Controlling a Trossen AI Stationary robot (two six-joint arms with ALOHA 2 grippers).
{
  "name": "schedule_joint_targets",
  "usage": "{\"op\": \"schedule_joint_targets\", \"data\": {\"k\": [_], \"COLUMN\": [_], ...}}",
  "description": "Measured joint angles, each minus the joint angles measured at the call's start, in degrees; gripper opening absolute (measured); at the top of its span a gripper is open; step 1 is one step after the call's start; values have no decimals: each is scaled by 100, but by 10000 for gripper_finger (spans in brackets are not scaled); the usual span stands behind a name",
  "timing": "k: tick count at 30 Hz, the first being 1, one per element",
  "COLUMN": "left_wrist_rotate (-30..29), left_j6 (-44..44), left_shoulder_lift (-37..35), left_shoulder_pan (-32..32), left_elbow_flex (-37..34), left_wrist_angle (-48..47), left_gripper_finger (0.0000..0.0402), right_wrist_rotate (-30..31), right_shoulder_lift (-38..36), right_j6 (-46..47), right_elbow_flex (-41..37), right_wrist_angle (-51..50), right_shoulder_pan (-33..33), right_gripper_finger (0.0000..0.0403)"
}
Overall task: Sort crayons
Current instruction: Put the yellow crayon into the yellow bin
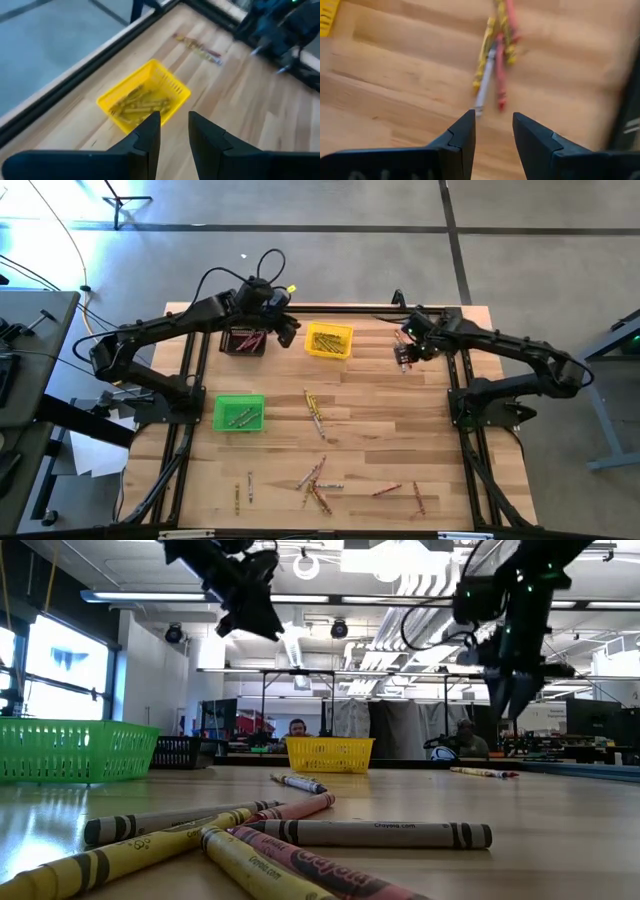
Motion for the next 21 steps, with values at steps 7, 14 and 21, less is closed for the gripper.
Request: {"op": "schedule_joint_targets", "data": {"k": [7,14,21], "left_wrist_rotate": [0,-12,-11], "left_j6": [2,2,27], "left_shoulder_lift": [1,-25,-161], "left_shoulder_pan": [-145,-88,-86], "left_elbow_flex": [70,70,70], "left_wrist_angle": [-54,-190,-228], "left_gripper_finger": [85,85,85], "right_wrist_rotate": [-993,-403,527], "right_shoulder_lift": [6,531,1451], "right_j6": [796,1174,983], "right_elbow_flex": [-479,63,1166], "right_wrist_angle": [1902,2042,-7], "right_shoulder_pan": [803,1964,2128], "right_gripper_finger": [117,117,117]}}
